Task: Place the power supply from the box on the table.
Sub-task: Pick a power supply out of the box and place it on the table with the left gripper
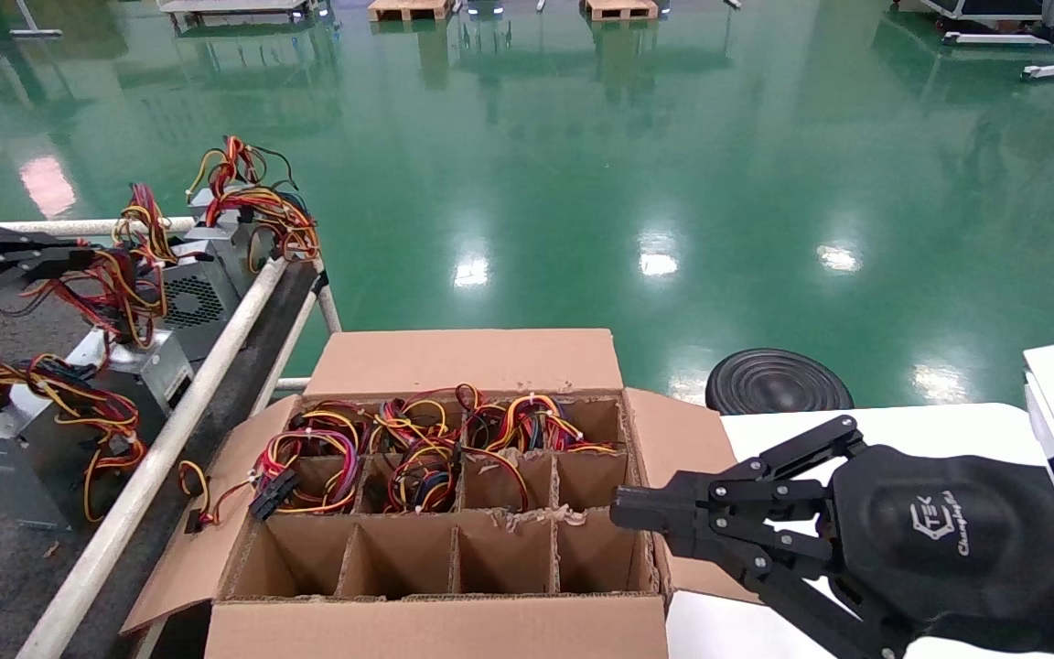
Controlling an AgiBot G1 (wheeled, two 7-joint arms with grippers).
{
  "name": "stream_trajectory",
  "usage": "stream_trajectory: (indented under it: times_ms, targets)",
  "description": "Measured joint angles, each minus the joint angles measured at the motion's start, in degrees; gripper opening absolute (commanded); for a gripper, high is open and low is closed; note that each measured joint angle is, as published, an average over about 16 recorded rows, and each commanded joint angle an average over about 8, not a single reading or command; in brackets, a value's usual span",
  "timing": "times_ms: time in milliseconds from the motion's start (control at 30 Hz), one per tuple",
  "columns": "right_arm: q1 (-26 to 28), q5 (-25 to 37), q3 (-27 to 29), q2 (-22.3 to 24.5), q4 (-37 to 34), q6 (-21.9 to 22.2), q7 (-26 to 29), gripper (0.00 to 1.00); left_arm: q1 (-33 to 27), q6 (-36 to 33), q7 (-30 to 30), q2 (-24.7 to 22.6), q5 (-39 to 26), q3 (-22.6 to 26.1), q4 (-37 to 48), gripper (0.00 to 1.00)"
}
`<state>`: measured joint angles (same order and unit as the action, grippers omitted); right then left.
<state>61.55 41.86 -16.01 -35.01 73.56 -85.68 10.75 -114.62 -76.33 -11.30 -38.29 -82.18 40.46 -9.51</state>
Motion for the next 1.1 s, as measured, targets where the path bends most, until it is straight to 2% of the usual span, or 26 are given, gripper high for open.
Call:
stream_trajectory:
  times_ms: [100, 167, 367, 433, 1100]
  targets:
    - [0.0, 0.0, 0.0, 0.0, 0.0, 0.0, 0.0, 0.0, 0.4, 0.4, -0.5, -0.4, 0.3, -0.1, 0.0, 0.0]
    - [0.0, 0.0, 0.0, 0.0, 0.0, 0.0, 0.0, 0.0, 0.7, 0.6, -0.8, -0.5, 0.4, -0.2, 0.1, 0.07]
    - [0.0, 0.0, 0.0, 0.0, 0.0, 0.0, 0.0, 0.0, 1.1, 1.0, -1.4, -0.7, 0.7, -0.3, 0.8, 0.82]
    - [0.0, 0.0, 0.0, 0.0, 0.0, 0.0, 0.0, 0.0, 1.2, 1.0, -1.5, -0.8, 0.7, -0.3, 1.0, 1.0]
    - [0.0, 0.0, 0.0, 0.0, 0.0, 0.0, 0.0, 0.0, 1.0, 0.7, -1.7, -0.9, 0.9, -0.5, 3.2, 1.0]
